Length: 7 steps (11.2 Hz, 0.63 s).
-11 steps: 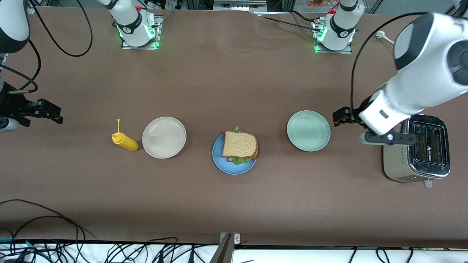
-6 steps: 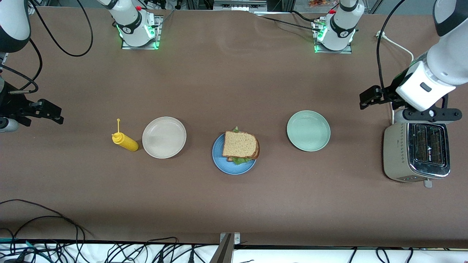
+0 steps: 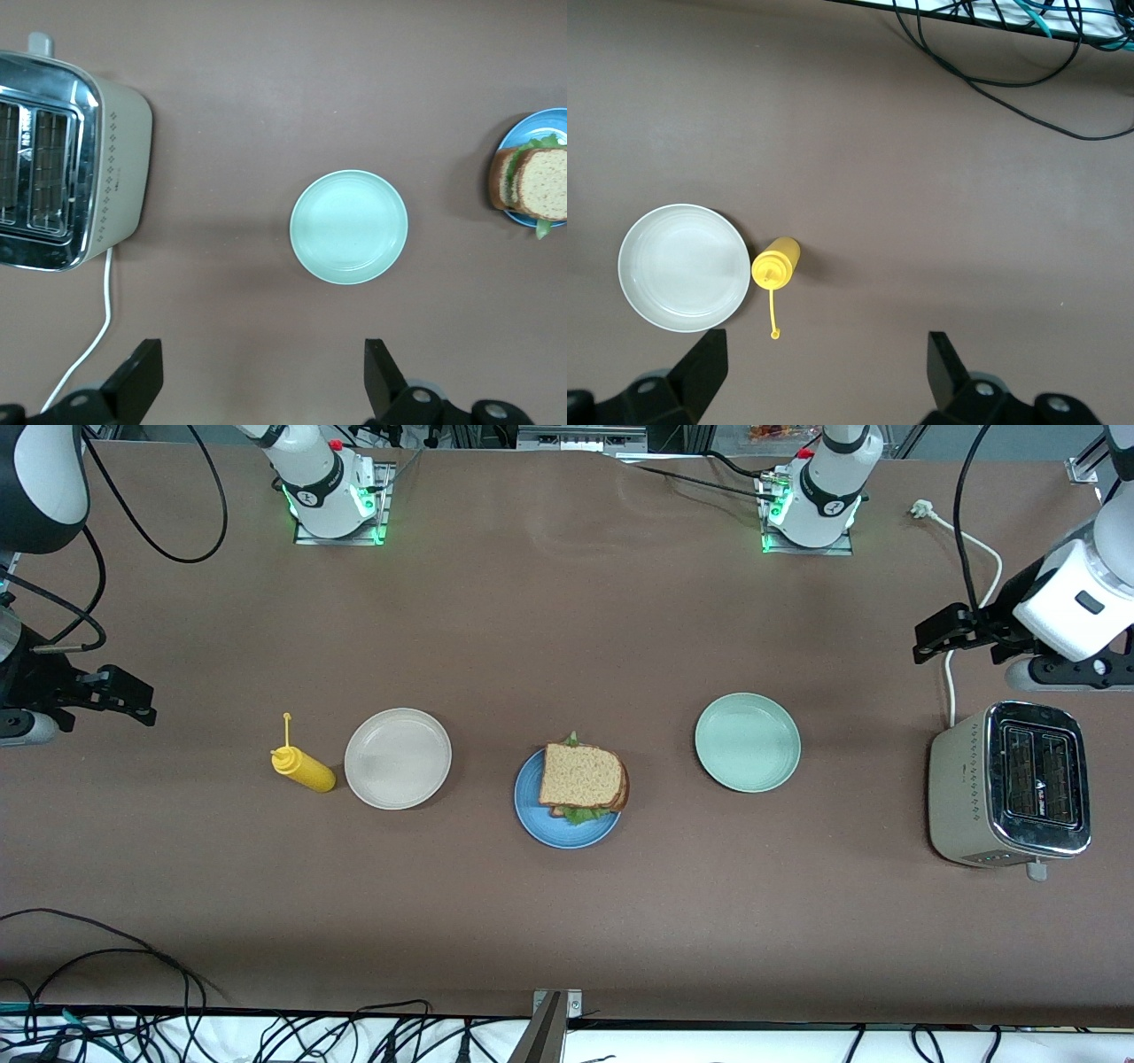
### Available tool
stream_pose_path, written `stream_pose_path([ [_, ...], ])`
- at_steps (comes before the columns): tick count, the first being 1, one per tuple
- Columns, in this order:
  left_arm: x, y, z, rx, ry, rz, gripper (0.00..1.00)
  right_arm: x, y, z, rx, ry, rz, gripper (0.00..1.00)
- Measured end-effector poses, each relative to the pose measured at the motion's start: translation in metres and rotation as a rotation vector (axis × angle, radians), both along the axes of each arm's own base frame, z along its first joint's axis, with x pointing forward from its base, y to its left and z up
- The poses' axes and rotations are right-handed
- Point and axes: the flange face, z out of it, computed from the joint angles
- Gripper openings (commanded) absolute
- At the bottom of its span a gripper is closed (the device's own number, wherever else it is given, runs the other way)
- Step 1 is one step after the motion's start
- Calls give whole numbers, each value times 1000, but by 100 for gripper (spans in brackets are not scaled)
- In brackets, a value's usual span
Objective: Make sandwich in blue plate with both arms
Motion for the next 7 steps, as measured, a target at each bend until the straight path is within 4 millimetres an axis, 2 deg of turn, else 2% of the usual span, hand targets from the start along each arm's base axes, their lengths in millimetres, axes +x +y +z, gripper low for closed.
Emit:
stream_pose_path([
  [4,-4,24,-4,31,9,-11,100,0,0,0,0,0,0,100],
  [7,-16,29,-6,50,13,-14,100,0,0,0,0,0,-1,100],
])
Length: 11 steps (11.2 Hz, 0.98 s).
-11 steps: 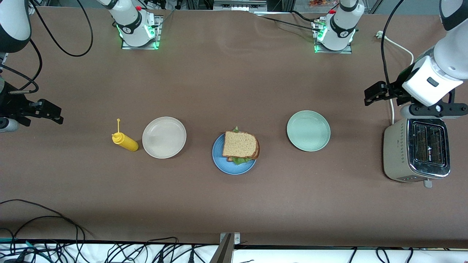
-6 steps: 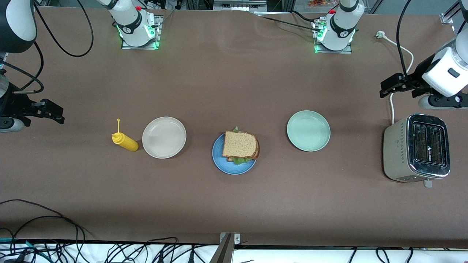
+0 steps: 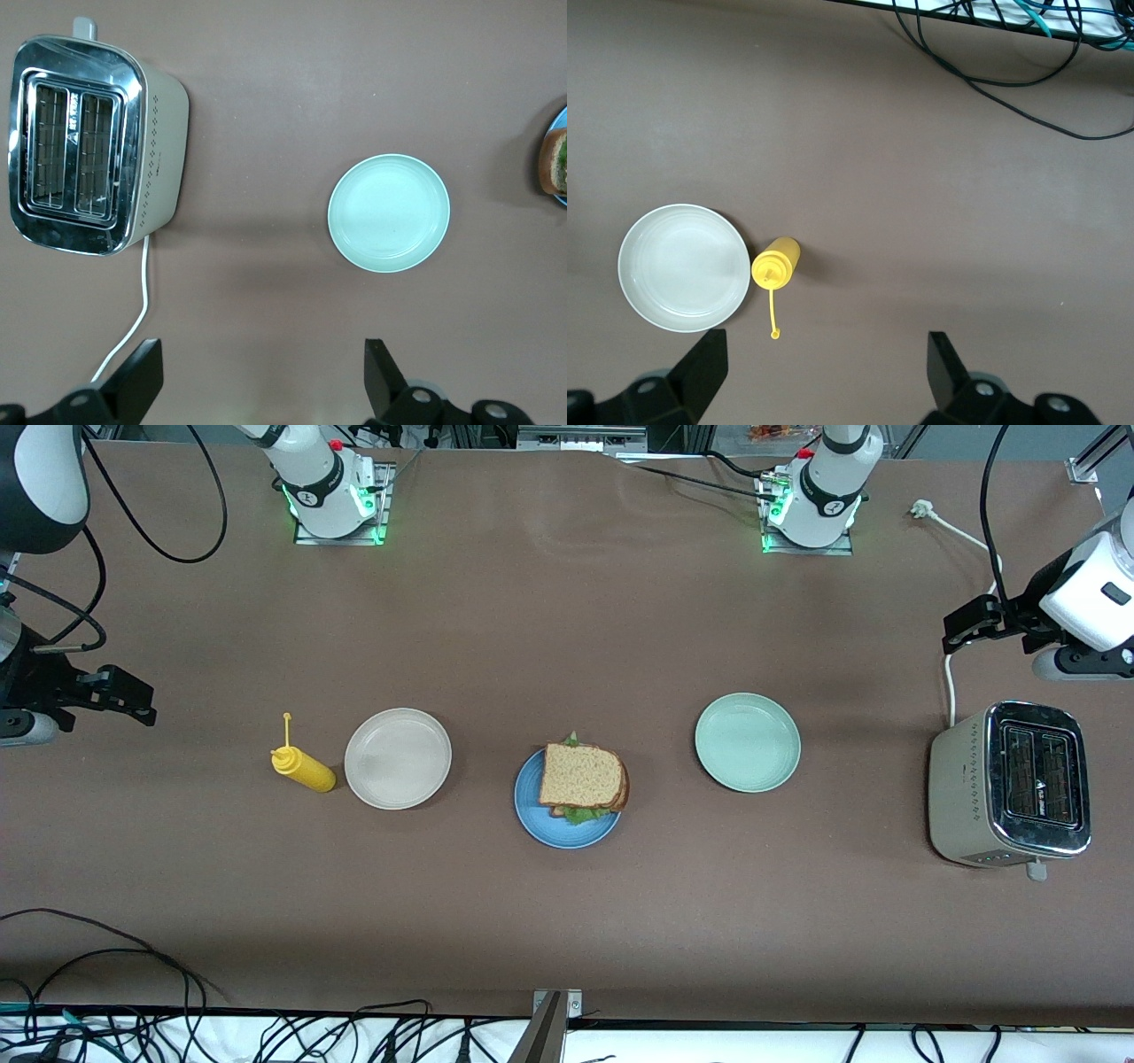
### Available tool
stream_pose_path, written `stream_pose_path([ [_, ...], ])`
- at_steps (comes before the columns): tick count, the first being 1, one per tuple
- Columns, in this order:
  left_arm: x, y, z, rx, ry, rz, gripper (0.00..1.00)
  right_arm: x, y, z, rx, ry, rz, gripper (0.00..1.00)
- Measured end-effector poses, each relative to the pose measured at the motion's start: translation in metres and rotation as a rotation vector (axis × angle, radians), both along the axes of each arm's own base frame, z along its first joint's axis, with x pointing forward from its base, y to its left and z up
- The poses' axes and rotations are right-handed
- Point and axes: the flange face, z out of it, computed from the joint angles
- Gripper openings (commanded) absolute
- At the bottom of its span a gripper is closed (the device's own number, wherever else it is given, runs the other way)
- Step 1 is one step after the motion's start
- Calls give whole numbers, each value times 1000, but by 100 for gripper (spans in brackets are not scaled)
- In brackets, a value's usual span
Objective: Make sandwich in blue plate with both arms
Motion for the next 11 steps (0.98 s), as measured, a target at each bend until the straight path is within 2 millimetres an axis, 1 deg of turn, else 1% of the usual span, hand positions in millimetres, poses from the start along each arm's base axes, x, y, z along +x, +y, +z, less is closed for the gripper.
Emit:
stream_pose_path([
  [3,-15,3,-8,-2,-3,-1,100,0,0,0,0,0,0,100],
  [5,-21,3,-9,-4,-2,-5,100,0,0,0,0,0,0,100],
  [8,-21,0,-7,-5,-17,-13,100,0,0,0,0,0,0,100],
  [11,-21,-7,-7,-5,-25,-26,100,0,0,0,0,0,0,100],
])
